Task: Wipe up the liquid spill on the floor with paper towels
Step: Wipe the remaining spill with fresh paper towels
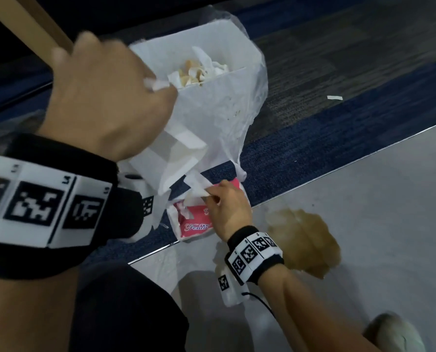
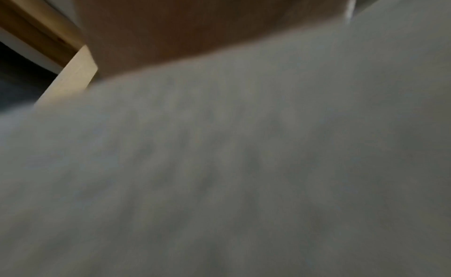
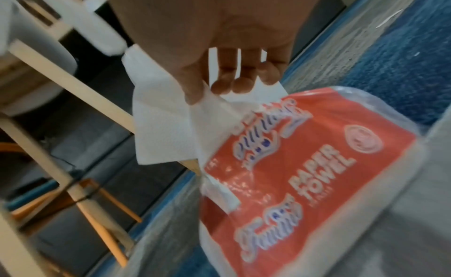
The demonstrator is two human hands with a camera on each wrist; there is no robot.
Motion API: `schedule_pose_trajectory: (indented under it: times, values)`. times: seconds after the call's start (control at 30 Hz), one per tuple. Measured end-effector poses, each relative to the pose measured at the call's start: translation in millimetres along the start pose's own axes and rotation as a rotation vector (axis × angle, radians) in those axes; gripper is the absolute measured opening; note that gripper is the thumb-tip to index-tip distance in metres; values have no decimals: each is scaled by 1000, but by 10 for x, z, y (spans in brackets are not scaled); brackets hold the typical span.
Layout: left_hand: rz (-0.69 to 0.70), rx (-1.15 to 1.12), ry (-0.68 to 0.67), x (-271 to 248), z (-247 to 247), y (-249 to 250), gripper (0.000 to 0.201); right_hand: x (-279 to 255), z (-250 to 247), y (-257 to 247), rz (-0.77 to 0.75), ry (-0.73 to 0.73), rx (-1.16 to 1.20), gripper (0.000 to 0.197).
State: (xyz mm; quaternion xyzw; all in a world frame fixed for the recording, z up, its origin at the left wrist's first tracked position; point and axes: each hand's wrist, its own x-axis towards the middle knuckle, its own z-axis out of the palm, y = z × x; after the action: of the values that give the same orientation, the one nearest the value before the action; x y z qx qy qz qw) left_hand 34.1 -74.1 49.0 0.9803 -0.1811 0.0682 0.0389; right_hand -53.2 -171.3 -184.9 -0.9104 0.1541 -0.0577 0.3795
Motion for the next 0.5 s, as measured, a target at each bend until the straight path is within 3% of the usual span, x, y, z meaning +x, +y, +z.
schedule_pose_trajectory:
  times: [0.07,0.17,0.23,0.27,0.3,0.37,0.5]
  values:
    - [-5,90,-118,-42,134,-34,39,-18,-94,-104,-93,129,132,14]
    - [88,189,-490,-63,351,-63,46,-9,-307,-309,-164,216,249,18]
    - [136,109,-688,-86,469,-43,66,18,-446,-442,-193,247,328,23]
    - [174,51,-712,-91,524,-32,73,27,-506,-510,-201,256,385,25]
    - [242,15,-705,-102,541,-7,67,37,-560,-580,-202,253,458,26]
    - [341,-52,-666,-95,576,2,41,20,-672,-674,-197,214,610,23]
    - [320,-312,-650,-74,484,22,30,-138,-890,-562,-252,141,667,28]
